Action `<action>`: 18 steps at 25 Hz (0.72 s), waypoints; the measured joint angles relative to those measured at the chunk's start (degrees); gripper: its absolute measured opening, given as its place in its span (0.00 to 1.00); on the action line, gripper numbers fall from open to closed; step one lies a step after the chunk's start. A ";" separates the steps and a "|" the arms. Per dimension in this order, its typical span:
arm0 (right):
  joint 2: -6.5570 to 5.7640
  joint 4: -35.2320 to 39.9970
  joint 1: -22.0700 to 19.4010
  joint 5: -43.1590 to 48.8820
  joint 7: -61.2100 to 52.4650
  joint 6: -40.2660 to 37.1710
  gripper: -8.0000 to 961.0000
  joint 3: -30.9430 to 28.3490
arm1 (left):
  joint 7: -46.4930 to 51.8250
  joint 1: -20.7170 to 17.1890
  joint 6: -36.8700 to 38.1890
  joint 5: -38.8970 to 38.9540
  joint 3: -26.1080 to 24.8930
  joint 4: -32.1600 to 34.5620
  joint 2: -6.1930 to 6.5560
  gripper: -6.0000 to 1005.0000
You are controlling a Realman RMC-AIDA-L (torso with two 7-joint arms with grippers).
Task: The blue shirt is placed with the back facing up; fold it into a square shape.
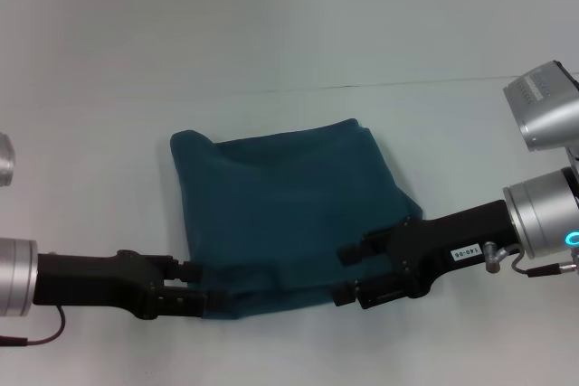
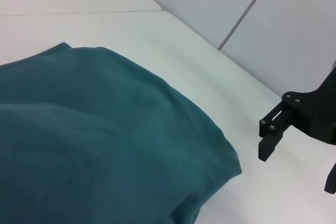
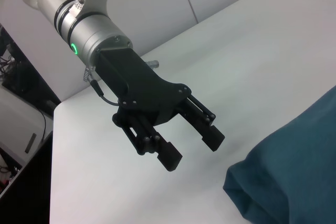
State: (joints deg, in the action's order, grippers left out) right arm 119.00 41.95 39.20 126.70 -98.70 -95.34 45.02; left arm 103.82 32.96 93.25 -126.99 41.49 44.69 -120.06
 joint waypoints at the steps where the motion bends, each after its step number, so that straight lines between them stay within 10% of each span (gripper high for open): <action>1: 0.00 0.01 0.00 0.00 -0.04 -0.01 0.78 0.01 | 0.02 0.00 0.00 0.00 0.00 0.03 0.00 0.73; 18: 0.00 -0.16 -0.04 -0.02 -0.27 -0.10 0.78 -0.38 | 0.16 0.00 0.01 -0.01 -0.19 0.25 0.17 0.73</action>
State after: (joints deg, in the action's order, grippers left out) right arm 119.00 41.79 39.16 126.68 -98.97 -95.44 44.64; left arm 103.98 32.95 93.25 -127.00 41.29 44.94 -119.89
